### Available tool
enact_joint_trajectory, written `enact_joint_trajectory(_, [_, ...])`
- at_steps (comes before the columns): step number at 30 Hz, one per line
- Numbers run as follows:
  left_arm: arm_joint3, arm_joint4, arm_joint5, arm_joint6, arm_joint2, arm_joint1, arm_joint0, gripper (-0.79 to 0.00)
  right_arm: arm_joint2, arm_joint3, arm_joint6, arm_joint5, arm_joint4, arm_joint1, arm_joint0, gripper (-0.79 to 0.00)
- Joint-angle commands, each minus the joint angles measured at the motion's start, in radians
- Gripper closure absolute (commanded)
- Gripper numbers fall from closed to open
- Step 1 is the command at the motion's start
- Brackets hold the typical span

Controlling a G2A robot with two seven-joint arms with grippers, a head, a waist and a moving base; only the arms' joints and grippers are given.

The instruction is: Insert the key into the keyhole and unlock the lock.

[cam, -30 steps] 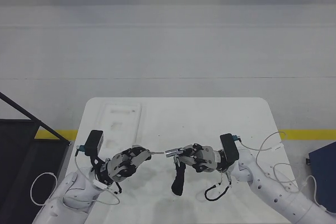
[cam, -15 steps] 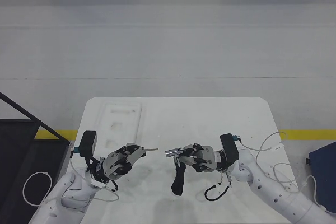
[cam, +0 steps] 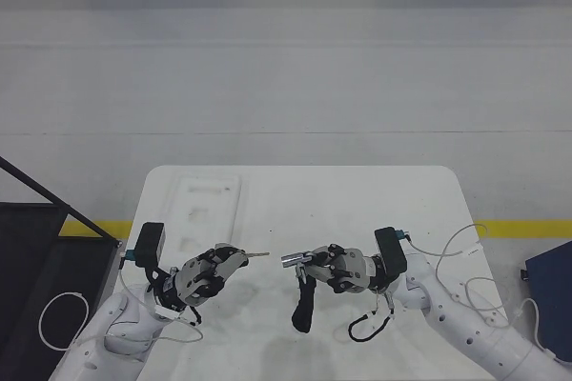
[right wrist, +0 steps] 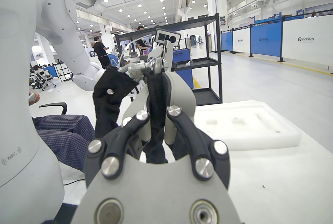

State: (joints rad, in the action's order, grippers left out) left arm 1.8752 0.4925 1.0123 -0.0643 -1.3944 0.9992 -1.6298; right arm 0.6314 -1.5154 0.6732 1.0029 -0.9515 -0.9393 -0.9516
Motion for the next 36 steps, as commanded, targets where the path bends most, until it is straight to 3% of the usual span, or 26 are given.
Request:
enact_joint_trajectory(1, [0.000,0.000,0.000,0.000,0.000,0.000,0.000,0.000,0.000,0.000,0.000,0.000,0.000,0.000,0.000,0.000])
enact_joint_trajectory(11, [0.024,0.046,0.000,-0.037,-0.005,0.007,-0.030,0.000,0.000,0.000,0.000,0.000,0.000,0.000,0.000,0.000])
enact_joint_trajectory(17, [0.039,0.090,0.000,-0.114,0.021,0.010,-0.053,0.000,0.000,0.000,0.000,0.000,0.000,0.000,0.000,0.000])
enact_joint_trajectory(36, [-0.005,0.294,0.000,-0.310,0.075,0.000,-0.026,0.000,0.000,0.000,0.000,0.000,0.000,0.000,0.000,0.000])
